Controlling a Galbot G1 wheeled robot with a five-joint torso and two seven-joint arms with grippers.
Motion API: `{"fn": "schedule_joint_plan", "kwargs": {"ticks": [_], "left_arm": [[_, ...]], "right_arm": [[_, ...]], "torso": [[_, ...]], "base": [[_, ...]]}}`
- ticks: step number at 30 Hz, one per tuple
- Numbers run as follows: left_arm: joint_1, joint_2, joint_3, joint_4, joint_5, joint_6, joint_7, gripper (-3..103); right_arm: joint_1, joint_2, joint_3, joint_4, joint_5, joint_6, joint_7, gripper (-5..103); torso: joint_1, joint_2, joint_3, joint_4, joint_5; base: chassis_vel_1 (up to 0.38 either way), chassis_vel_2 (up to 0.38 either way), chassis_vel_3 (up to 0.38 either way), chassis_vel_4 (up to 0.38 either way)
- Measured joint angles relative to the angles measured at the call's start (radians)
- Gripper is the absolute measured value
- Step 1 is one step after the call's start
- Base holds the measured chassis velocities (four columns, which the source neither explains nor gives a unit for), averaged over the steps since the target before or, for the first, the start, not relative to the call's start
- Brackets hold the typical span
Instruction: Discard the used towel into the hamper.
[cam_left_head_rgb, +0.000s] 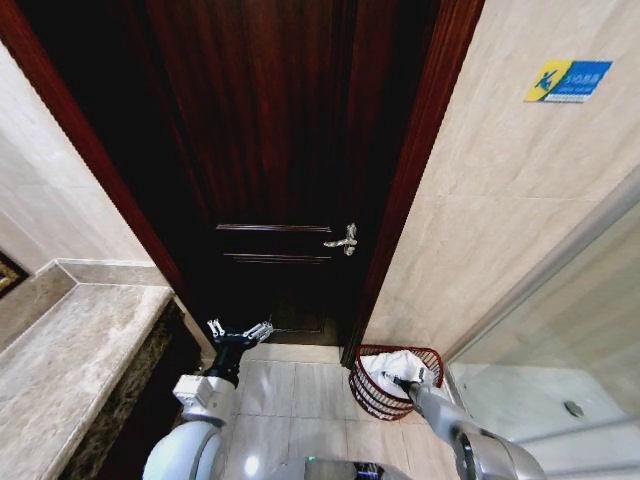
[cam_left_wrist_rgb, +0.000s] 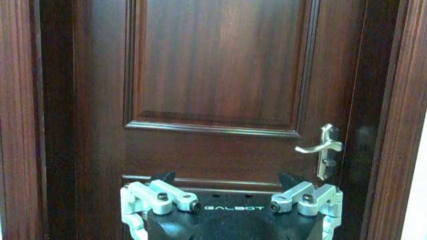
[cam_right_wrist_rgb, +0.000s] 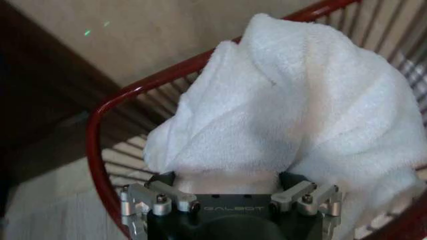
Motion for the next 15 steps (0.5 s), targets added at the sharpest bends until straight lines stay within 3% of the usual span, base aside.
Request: {"fn": "schedule_joint_plan", "kwargs": {"ticks": [5,8,9,12,15], "left_arm": [[0.000,0.000,0.000,0.000,0.000,0.000,0.000,100],[0.000,0.000,0.000,0.000,0.000,0.000,0.000,100],[0.000,0.000,0.000,0.000,0.000,0.000,0.000,100],[0.000,0.000,0.000,0.000,0.000,0.000,0.000,100],[0.000,0.000,0.000,0.000,0.000,0.000,0.000,100]], "right_arm": [[-0.079,-0.006,-0.035,0.140,-0.099,0.060,-0.071,100],[-0.148,-0.023,-0.037,0.206,-0.179,0.204,-0.202,100],[-0.148,-0.023,-0.037,0.206,-0.179,0.204,-0.202,100],[-0.228,-0.044,-0.036,0.309,-0.193,0.304,-0.243,100],[-0.289,-0.055,-0.039,0.411,-0.173,0.324,-0.247,100]], "torso": [[0.000,0.000,0.000,-0.0001,0.0005],[0.000,0.000,0.000,-0.0001,0.0007],[0.000,0.000,0.000,-0.0001,0.0007],[0.000,0.000,0.000,-0.0001,0.0001],[0.000,0.000,0.000,-0.0002,0.0006]], "base": [[0.000,0.000,0.000,0.000],[0.000,0.000,0.000,0.000],[0.000,0.000,0.000,0.000],[0.000,0.000,0.000,0.000],[0.000,0.000,0.000,0.000]]}}
